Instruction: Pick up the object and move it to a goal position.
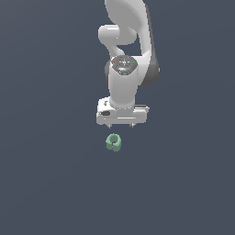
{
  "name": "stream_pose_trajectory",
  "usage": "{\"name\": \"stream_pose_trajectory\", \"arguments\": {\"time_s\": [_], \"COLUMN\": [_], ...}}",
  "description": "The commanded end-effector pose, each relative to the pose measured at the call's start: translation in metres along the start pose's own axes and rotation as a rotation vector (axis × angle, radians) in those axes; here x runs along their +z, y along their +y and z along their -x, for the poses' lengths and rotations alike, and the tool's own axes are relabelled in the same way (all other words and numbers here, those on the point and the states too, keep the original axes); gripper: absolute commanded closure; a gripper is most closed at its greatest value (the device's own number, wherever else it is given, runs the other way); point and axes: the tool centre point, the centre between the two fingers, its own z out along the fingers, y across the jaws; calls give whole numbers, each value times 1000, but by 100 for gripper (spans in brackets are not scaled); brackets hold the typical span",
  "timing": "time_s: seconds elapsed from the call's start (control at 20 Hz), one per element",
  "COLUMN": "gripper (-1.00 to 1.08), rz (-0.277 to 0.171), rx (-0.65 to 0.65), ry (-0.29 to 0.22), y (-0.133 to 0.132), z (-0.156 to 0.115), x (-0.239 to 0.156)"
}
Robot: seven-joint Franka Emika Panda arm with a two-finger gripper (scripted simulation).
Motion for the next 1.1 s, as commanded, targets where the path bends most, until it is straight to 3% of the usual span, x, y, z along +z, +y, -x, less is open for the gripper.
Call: {"name": "stream_pose_trajectory", "arguments": {"time_s": [0.0,0.45,1.05], "gripper": [-92,-92,-92], "rz": [0,-4,-2], "rx": [0,25,-29], "ry": [0,-5,-6], "y": [0,18,19], "z": [0,5,4], "x": [0,1,4]}}
